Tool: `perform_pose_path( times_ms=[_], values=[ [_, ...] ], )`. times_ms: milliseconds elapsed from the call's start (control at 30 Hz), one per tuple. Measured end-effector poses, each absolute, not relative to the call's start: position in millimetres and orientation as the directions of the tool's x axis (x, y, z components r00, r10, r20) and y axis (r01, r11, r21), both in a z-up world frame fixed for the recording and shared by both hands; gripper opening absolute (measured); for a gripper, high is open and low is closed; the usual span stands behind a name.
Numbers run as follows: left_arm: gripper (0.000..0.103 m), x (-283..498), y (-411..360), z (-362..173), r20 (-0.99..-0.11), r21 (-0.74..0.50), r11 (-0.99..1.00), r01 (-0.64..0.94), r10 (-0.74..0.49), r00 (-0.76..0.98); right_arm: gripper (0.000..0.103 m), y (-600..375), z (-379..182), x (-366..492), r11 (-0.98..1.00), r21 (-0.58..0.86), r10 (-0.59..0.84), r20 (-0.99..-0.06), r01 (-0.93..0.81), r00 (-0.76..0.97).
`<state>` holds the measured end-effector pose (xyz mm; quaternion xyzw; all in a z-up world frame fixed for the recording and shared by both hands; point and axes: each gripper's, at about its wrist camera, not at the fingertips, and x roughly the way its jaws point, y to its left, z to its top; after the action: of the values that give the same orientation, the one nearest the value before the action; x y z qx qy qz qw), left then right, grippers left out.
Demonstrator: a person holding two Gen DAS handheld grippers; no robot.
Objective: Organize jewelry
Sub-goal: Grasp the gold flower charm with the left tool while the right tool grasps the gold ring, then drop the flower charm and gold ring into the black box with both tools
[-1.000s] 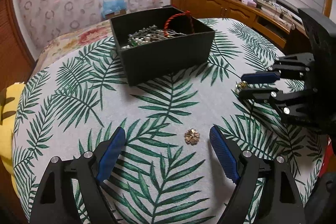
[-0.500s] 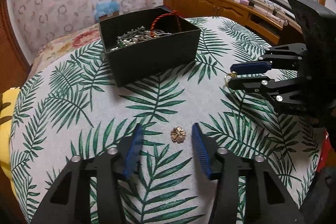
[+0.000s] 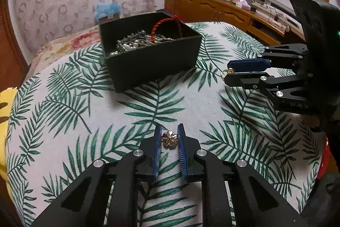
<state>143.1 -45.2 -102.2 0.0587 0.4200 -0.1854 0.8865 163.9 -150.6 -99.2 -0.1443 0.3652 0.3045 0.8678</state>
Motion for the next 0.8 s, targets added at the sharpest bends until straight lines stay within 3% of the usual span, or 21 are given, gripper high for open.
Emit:
perform_pose_path(
  times_ms=[500,800],
  values=[
    [0.014,173,-32,-55,-0.674,-0.049,0.941,0.334,-0.278,0.684,0.027,-136,-47,203,0.761,-0.058,0.476,-0.628,-0.647,0.616],
    [0.014,205,-28,-37,-0.634,-0.053,0.952,0.300,-0.264,0.726,0.027,-123,-52,235,0.760,-0.031,0.483,-0.641,-0.650,0.596]
  ],
)
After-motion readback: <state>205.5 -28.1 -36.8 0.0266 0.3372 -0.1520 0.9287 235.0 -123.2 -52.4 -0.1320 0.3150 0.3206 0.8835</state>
